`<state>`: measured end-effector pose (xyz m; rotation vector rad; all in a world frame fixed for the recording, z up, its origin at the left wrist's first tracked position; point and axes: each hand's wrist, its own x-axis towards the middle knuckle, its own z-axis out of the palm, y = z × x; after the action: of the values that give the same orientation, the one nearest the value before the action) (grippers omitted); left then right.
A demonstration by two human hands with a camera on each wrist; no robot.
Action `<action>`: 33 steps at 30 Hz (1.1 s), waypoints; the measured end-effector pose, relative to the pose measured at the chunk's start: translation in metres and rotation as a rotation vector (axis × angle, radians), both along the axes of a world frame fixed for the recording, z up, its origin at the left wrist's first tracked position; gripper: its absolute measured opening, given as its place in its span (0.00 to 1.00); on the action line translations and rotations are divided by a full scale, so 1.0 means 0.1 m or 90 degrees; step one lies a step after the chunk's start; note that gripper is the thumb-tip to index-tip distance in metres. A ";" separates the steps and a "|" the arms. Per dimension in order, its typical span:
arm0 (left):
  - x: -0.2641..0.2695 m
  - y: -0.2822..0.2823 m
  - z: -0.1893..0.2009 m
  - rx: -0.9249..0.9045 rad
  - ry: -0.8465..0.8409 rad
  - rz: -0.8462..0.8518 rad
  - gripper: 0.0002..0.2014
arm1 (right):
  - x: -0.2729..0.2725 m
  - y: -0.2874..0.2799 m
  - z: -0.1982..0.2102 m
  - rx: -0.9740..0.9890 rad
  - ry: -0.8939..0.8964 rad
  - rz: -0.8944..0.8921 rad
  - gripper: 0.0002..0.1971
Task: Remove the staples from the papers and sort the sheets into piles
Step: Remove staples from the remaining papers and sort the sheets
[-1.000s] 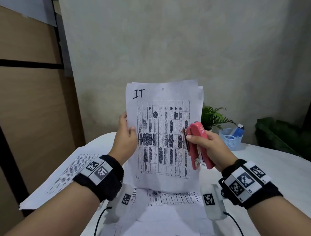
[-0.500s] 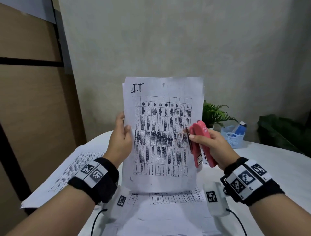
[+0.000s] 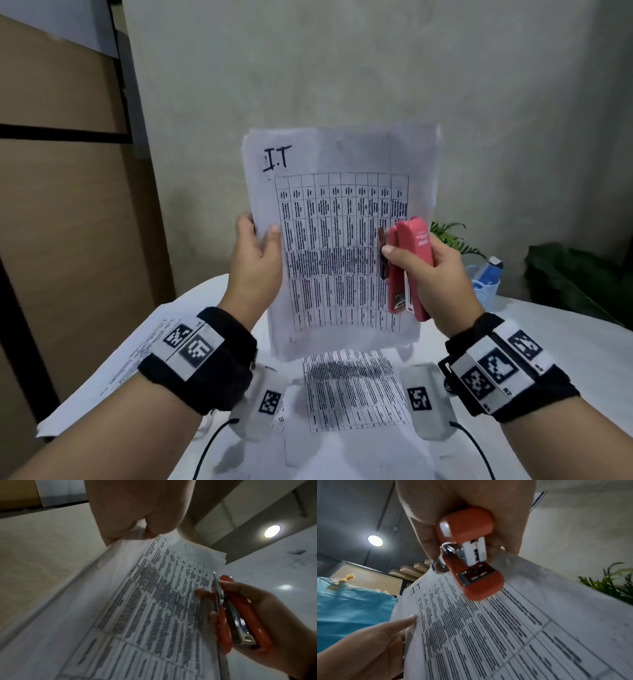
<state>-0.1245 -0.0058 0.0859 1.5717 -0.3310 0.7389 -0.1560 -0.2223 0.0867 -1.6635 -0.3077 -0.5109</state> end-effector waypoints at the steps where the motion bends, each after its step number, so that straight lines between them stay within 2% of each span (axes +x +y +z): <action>1: -0.01 0.00 -0.02 0.005 0.002 -0.007 0.09 | -0.01 -0.01 0.01 -0.005 0.015 0.014 0.09; 3: -0.03 0.00 -0.11 0.049 0.030 -0.034 0.14 | -0.04 -0.01 -0.03 -0.022 0.079 0.050 0.02; 7: 0.02 -0.05 -0.31 0.109 0.106 -0.062 0.17 | -0.03 0.04 -0.21 -0.028 0.165 0.065 0.02; 10: 0.10 -0.07 -0.36 0.153 0.104 -0.033 0.11 | 0.03 0.04 -0.26 0.000 0.163 0.058 0.01; 14: 0.16 -0.09 -0.39 0.101 0.109 -0.019 0.03 | 0.06 0.02 -0.23 -0.009 0.146 0.027 0.06; 16: 0.17 -0.08 -0.41 0.061 0.110 -0.018 0.03 | 0.08 -0.01 -0.17 -0.045 0.083 -0.098 0.10; 18: 0.19 -0.06 -0.43 0.018 0.102 -0.028 0.04 | 0.05 -0.02 0.03 -0.042 -0.048 -0.232 0.09; 19: 0.20 -0.06 -0.44 0.008 0.102 -0.039 0.04 | 0.01 0.00 0.17 -0.024 -0.119 -0.256 0.10; 23: 0.20 -0.08 -0.45 0.003 0.100 -0.075 0.04 | -0.03 0.22 0.70 0.059 -0.341 -0.160 0.18; 25: 0.22 -0.09 -0.45 0.019 0.087 -0.060 0.03 | 0.02 0.40 0.91 0.055 -0.417 -0.126 0.19; 28: 0.25 -0.06 -0.48 0.020 0.078 -0.056 0.05 | 0.20 0.63 1.05 -0.014 -0.470 -0.153 0.15; 33: 0.28 -0.06 -0.53 0.012 0.080 -0.065 0.09 | 0.50 0.86 1.04 -0.200 -0.379 -0.174 0.19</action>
<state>-0.0963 -0.0117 0.0326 1.5995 -0.3238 0.5575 -0.1063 -0.1362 0.1903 -1.8384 -0.6228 -1.2209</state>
